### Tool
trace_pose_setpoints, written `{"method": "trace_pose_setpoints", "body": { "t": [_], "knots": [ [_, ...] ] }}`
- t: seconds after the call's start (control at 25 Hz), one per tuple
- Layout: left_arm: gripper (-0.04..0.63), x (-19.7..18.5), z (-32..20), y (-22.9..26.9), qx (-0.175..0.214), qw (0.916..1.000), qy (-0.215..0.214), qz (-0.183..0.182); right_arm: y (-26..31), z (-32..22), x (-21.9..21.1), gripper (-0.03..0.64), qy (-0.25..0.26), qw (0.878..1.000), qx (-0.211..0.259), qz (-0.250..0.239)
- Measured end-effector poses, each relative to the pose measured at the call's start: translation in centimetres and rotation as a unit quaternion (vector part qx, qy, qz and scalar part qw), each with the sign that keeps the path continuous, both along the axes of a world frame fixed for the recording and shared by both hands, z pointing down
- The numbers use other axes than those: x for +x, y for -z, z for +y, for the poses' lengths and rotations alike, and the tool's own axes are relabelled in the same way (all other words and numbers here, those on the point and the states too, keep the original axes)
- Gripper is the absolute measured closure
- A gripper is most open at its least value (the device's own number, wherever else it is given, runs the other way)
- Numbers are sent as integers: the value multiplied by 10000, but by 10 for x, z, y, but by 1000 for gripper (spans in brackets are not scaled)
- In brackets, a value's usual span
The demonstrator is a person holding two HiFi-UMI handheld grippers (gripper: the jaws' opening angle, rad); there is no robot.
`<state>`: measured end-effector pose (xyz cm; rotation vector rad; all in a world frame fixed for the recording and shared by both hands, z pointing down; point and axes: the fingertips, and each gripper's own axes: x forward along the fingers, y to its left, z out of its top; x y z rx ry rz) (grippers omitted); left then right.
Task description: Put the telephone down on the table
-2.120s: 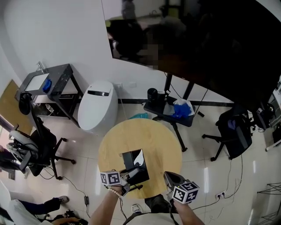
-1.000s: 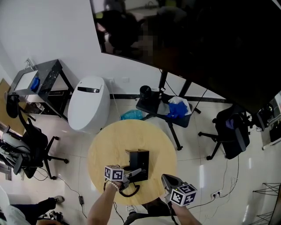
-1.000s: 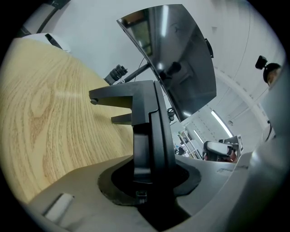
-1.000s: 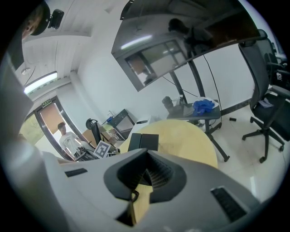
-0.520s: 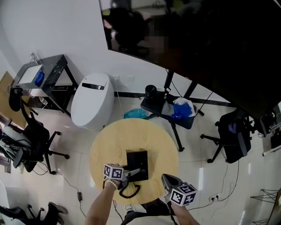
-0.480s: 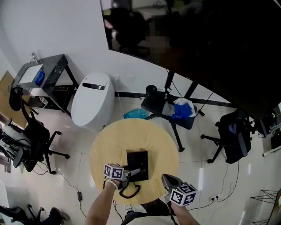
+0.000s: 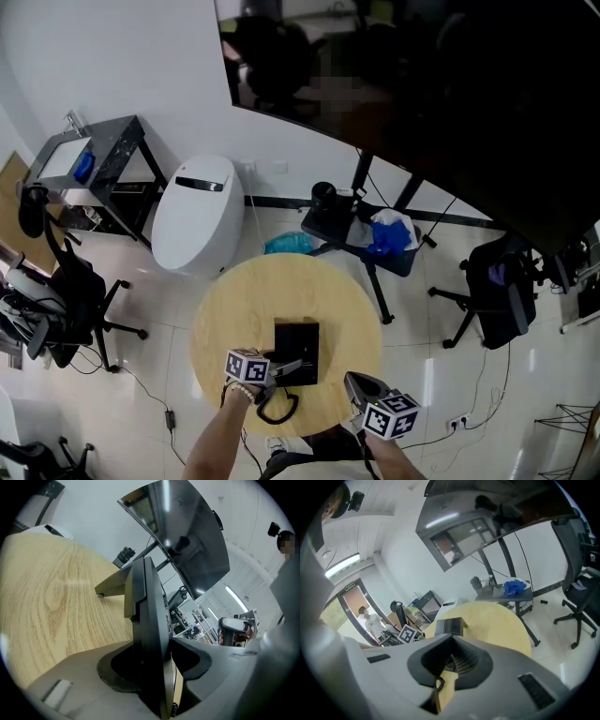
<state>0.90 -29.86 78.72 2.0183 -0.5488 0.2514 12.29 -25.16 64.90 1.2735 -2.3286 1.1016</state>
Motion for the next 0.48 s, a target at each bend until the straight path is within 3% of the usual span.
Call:
{"method": "trace_pose_setpoints", "body": {
  "t": [0.28,0.48],
  "knots": [
    [313,-7,-4,-7,407,9972,66,-620,0,1,-3,617,-6,10000,-4,0],
    [299,-11,-7,-9,563,9952,90,-800,0,0,-5,617,10,10000,-9,10]
  ]
}}
